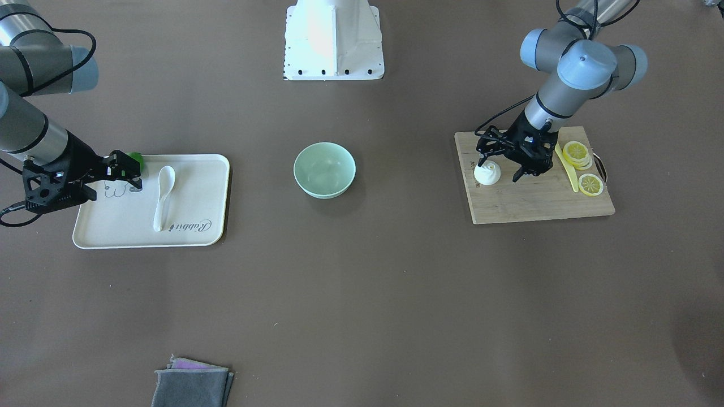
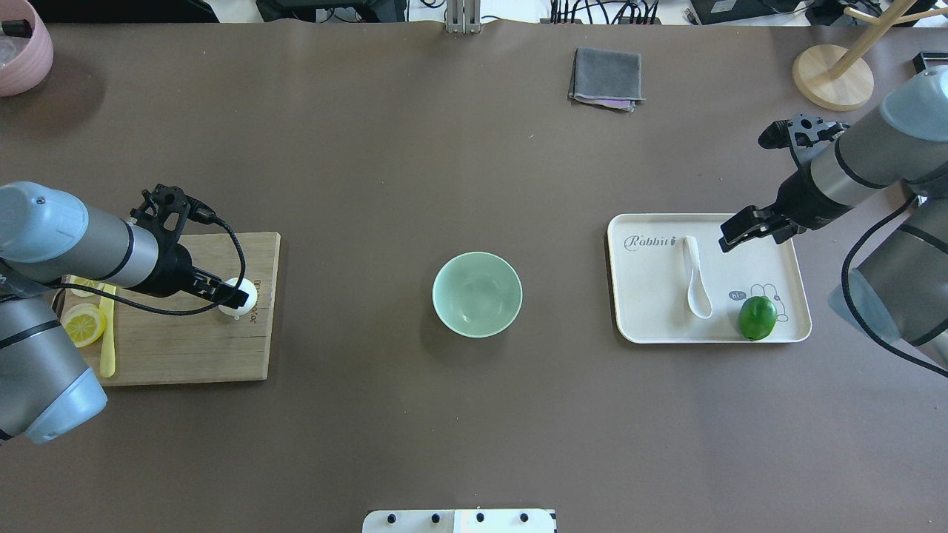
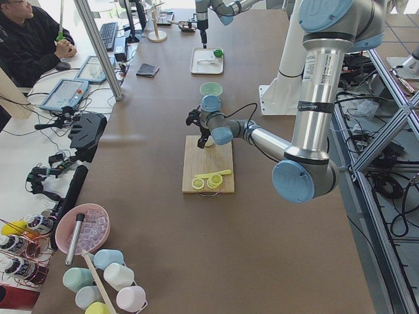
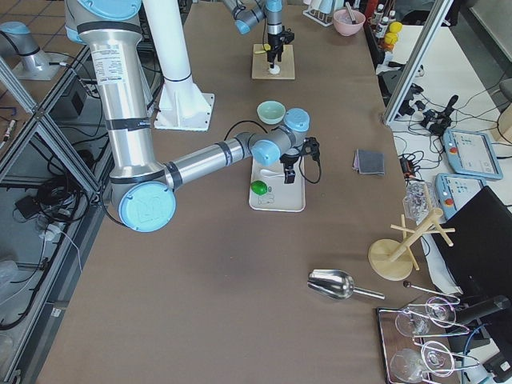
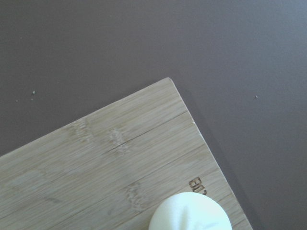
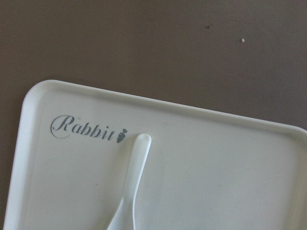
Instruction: Put spoon and bun in bowl
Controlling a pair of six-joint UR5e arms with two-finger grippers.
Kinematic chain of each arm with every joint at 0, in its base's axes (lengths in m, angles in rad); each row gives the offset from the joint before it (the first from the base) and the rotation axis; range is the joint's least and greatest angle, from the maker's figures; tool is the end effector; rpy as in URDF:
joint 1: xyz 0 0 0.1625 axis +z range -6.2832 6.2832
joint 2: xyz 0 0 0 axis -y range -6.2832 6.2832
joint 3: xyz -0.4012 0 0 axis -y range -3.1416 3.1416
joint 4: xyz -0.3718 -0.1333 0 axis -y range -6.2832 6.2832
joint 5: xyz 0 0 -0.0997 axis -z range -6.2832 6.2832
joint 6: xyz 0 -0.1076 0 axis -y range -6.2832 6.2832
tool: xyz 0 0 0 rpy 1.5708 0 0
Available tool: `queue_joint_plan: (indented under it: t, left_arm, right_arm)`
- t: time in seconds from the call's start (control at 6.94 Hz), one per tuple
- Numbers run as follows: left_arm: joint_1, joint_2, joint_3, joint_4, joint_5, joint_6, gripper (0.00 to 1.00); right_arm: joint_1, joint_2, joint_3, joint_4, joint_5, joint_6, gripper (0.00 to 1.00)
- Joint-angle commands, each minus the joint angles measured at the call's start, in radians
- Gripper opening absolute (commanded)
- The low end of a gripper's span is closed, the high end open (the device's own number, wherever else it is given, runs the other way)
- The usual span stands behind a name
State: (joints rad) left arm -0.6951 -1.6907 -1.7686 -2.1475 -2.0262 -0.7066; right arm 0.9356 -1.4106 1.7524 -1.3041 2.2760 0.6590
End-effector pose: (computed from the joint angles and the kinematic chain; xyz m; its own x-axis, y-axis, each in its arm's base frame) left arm 0.3588 -0.4112 0.4274 0.5493 0.4314 -0.7157 -0.1632 0.8954 0.4144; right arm -0.2710 -0.4747 0.4442 0.6089 -0.1886 0.7705 0.1442 0.9815 0.1263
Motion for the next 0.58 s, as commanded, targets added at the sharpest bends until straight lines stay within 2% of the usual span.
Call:
queue_joint_plan:
  t: [0.0, 0.14, 0.29, 0.43]
  left_arm:
    - [0.034, -0.010, -0.009, 0.000, -0.002, -0.010, 0.52]
    - [0.048, -0.024, -0.009, 0.000, 0.001, -0.011, 0.34]
    - [0.046, -0.023, -0.021, 0.000, -0.005, -0.011, 0.00]
    - [0.045, -0.012, -0.073, 0.008, -0.023, -0.010, 0.00]
  right_arm:
    - [-0.006, 0.005, -0.001, -0.006, -0.001, 0.007, 1.00]
    - [-0.006, 0.007, -0.002, -0.007, -0.001, 0.007, 1.00]
    - [-0.006, 0.007, -0.002, -0.009, -0.001, 0.007, 1.00]
    - [-0.006, 0.015, -0.001, -0.010, -0.001, 0.008, 1.00]
